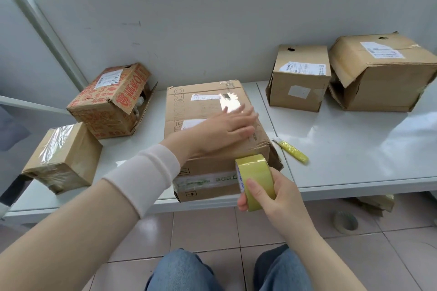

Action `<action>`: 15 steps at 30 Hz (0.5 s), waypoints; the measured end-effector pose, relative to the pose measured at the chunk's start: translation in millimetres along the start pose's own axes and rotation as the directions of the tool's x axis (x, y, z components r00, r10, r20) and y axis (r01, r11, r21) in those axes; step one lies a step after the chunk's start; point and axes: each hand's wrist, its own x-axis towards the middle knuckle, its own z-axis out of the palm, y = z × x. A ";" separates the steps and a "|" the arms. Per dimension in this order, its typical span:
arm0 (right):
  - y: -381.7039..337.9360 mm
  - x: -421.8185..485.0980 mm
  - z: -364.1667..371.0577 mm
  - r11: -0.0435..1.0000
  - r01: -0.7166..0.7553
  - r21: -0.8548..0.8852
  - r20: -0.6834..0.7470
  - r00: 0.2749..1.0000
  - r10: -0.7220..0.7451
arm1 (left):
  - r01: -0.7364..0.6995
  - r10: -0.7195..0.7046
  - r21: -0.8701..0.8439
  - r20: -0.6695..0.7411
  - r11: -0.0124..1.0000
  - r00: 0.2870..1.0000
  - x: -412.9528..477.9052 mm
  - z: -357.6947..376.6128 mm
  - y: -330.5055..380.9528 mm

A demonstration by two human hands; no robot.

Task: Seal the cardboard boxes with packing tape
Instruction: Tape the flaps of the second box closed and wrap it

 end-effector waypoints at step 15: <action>3.8 74.3 4.1 0.998 0.020 -0.057 -0.006 1.000 -0.020 | 0.097 -0.096 0.102 -0.015 0.990 0.995 38.0 -3.4 -57.5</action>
